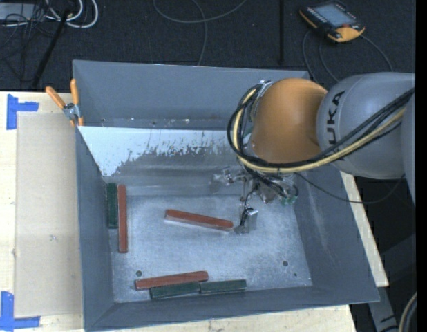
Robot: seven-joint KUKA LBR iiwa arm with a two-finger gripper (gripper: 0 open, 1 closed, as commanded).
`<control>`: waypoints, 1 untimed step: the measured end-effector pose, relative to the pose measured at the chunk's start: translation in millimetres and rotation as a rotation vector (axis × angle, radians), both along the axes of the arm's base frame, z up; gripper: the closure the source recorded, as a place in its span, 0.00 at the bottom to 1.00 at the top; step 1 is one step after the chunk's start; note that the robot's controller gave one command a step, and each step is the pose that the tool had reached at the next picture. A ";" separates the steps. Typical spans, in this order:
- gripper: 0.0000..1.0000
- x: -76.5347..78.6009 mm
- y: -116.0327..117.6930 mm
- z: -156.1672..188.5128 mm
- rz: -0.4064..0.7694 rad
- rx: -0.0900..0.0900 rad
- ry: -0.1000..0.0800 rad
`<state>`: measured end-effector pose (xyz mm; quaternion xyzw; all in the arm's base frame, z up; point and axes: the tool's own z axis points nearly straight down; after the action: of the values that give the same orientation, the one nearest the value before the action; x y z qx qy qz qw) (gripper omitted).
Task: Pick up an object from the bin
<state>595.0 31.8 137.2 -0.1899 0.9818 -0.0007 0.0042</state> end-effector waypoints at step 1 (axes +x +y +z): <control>0.00 9.4 28.4 -62.8 0.072 0.001 0.007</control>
Offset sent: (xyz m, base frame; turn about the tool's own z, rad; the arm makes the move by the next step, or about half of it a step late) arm 0.0224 0.0311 -0.0643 -0.0348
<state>604.4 60.3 74.5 -0.2251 0.9743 0.0004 0.0010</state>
